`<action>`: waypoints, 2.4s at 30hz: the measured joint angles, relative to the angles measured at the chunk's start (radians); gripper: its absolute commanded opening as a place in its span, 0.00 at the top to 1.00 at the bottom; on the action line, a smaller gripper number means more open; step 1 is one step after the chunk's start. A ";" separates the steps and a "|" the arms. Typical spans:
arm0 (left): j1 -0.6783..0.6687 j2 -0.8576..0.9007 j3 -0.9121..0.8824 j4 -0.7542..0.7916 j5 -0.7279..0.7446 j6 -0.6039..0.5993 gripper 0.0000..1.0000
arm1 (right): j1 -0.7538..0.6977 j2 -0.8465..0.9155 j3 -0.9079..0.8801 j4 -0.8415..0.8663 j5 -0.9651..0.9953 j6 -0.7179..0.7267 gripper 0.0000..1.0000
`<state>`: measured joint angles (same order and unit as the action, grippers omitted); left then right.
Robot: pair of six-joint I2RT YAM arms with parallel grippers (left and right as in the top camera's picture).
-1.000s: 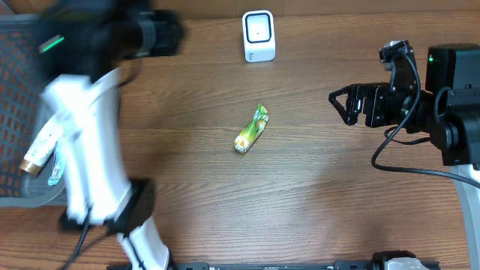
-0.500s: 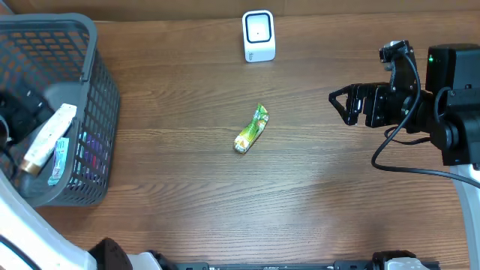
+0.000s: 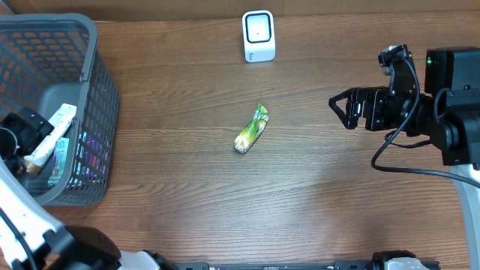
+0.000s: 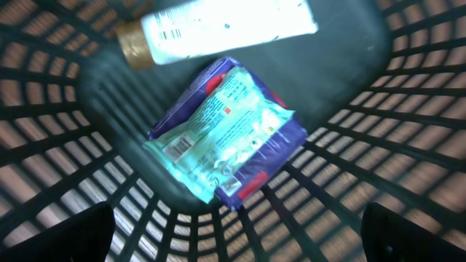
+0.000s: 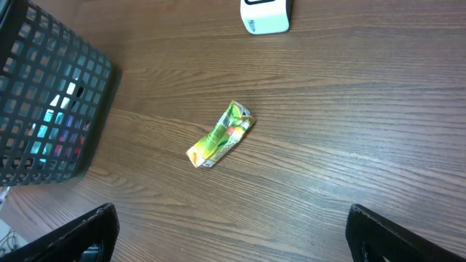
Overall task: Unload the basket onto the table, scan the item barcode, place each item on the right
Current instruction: 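Return the left gripper into the basket and grasp the mint-green packet, then place the mint-green packet beside the juice box on the table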
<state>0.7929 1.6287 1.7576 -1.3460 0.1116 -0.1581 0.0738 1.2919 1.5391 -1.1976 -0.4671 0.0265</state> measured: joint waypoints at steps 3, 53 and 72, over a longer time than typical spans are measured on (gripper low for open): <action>0.000 0.092 -0.037 0.051 -0.019 0.010 0.00 | 0.000 0.000 0.000 -0.001 0.000 0.000 0.00; -0.206 0.357 0.716 -0.286 -0.182 0.145 0.96 | 0.000 0.016 0.000 -0.008 0.000 0.000 0.00; -1.062 0.372 0.445 -0.175 -0.096 0.104 0.96 | 0.000 0.019 0.000 -0.007 0.000 0.000 0.00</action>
<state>-0.2691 2.0010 2.2024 -1.5215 0.0158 -0.0544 0.0738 1.3113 1.5391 -1.2049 -0.4675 0.0265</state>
